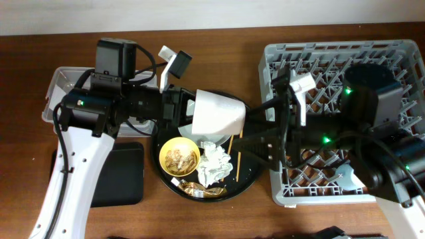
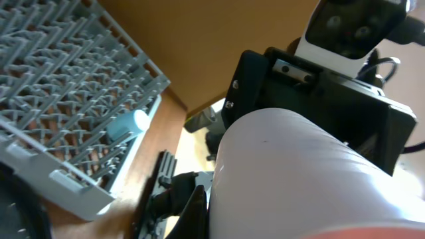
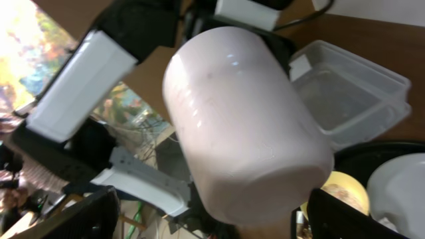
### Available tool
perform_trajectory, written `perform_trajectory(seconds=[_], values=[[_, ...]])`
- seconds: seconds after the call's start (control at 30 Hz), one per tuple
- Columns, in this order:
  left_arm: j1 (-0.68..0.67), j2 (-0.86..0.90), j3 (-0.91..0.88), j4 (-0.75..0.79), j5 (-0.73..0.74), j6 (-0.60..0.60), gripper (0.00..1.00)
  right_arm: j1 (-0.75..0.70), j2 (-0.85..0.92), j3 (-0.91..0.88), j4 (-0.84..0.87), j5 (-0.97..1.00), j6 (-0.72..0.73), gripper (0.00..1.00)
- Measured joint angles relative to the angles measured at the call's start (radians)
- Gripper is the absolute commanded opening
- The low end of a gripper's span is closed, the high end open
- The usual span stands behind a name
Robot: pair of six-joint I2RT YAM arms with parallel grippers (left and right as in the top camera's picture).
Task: Sort waste into correct bins and load items into the dishwasher rack
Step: 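Hand the pink cup from the left gripper to the right gripper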
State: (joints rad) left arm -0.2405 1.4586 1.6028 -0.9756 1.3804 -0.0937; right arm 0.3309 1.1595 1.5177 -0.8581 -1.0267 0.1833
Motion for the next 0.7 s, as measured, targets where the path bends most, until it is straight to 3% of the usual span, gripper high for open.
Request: perform_trajectory(seconds=[0.23, 0.53, 0.7], values=[[-0.054, 0.006, -0.001, 0.0, -0.005, 0.0, 0.0, -0.078, 0.036, 0.003, -0.027, -0.01, -0.004, 0.97], [-0.061, 0.005, -0.002, 0.098, 0.108, 0.0, 0.01, -0.077, 0.047, 0.003, 0.029, -0.198, -0.022, 0.93], [-0.061, 0.005, -0.002, 0.105, 0.116, 0.0, 0.0, -0.009, 0.049, 0.003, 0.041, -0.198, -0.026, 0.82]])
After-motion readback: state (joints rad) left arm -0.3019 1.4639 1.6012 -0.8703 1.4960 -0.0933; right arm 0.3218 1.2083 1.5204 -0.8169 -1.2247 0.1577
